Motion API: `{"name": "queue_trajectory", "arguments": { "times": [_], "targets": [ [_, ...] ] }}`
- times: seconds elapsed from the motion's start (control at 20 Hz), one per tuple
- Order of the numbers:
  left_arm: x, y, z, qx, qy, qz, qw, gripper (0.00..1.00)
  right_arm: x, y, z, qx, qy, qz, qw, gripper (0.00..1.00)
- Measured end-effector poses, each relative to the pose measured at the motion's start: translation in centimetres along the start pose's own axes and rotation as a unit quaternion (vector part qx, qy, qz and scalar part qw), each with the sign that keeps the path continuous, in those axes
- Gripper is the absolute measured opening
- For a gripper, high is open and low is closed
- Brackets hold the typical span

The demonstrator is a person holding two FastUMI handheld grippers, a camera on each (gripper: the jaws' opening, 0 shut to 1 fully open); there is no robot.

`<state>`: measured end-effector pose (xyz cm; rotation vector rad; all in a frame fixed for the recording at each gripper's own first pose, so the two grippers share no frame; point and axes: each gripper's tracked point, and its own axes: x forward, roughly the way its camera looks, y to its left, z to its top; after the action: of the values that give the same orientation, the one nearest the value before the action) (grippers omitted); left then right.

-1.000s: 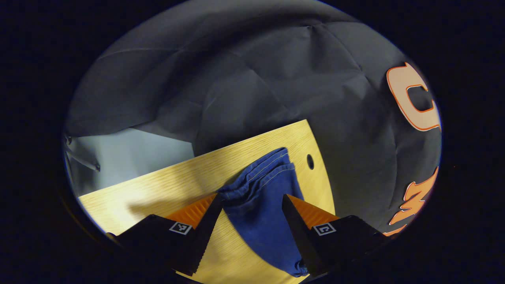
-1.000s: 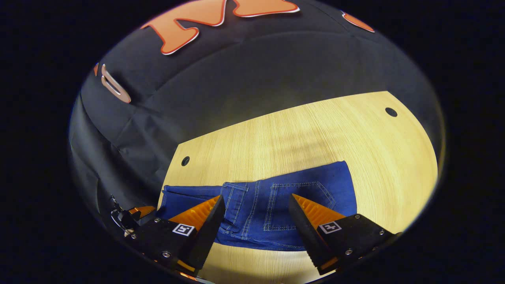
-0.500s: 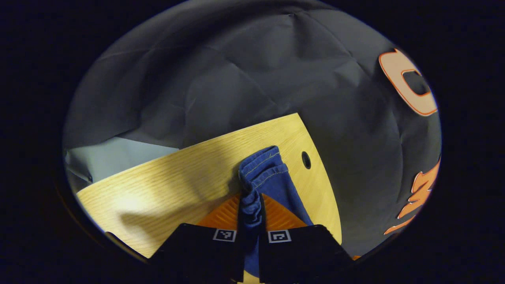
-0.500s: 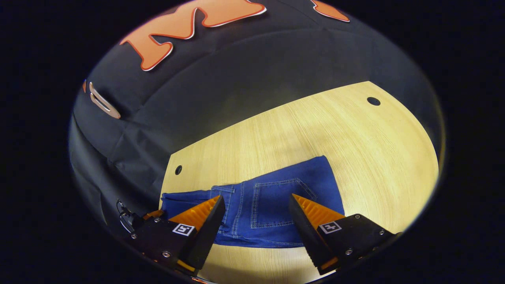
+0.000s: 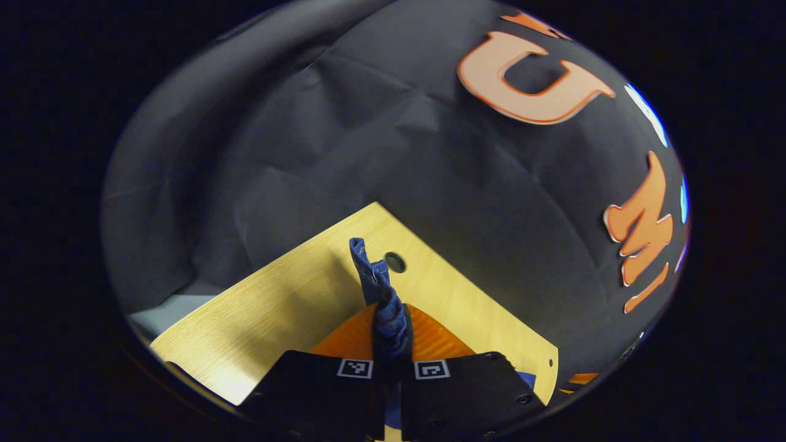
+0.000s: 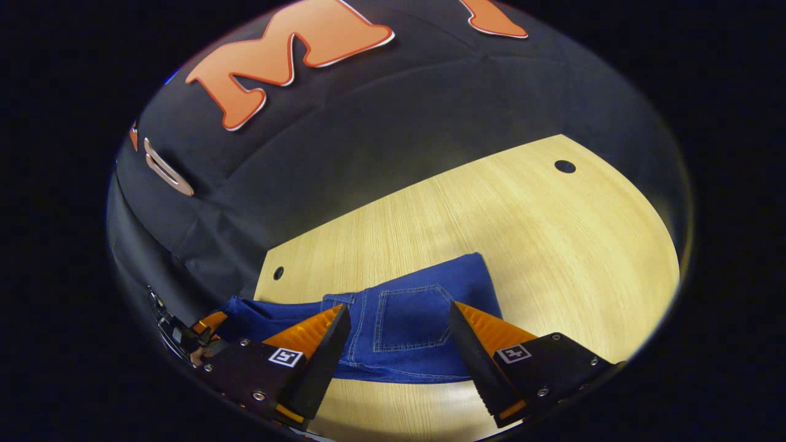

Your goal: Grasp the waist and the cuffs of the jeans and fold them to make the two legs overlap; first hold the waist and fold one-third of the jeans toward the cuffs, then hold the cuffs and fold the remaining one-third in the same direction to finish folding.

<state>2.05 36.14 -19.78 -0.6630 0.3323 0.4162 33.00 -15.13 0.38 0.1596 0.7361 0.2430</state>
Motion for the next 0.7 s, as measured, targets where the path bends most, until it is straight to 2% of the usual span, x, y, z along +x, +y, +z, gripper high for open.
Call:
{"name": "queue_trajectory", "arguments": {
  "times": [0.2,0.25,0.35,0.5,0.7],
  "targets": [
    [-3.9,-10.1,0.7,0.033,-0.019,-0.064,0.997,0.1,-3.6,-2.8,3.0,0.019,-0.042,0.006,0.999,0.99],
    [-4.6,-14.0,0.2,0.037,-0.021,-0.085,0.995,0.1,-4.8,-4.0,4.2,0.021,-0.056,0.005,0.998,0.99],
    [-5.1,-19.0,-0.9,0.045,-0.022,-0.114,0.992,0.1,-6.6,-5.6,5.9,0.015,-0.08,0.001,0.997,0.98],
    [-6.0,-25.7,-4.1,0.062,-0.008,-0.15,0.987,0.1,-9.5,-8.0,7.8,0.009,-0.106,-0.001,0.994,0.98],
    [-5.2,-34.5,-11.2,0.085,0.029,-0.182,0.979,0.1,-12.5,-10.9,9.2,0.026,-0.122,0.007,0.992,0.98]
  ]
}}
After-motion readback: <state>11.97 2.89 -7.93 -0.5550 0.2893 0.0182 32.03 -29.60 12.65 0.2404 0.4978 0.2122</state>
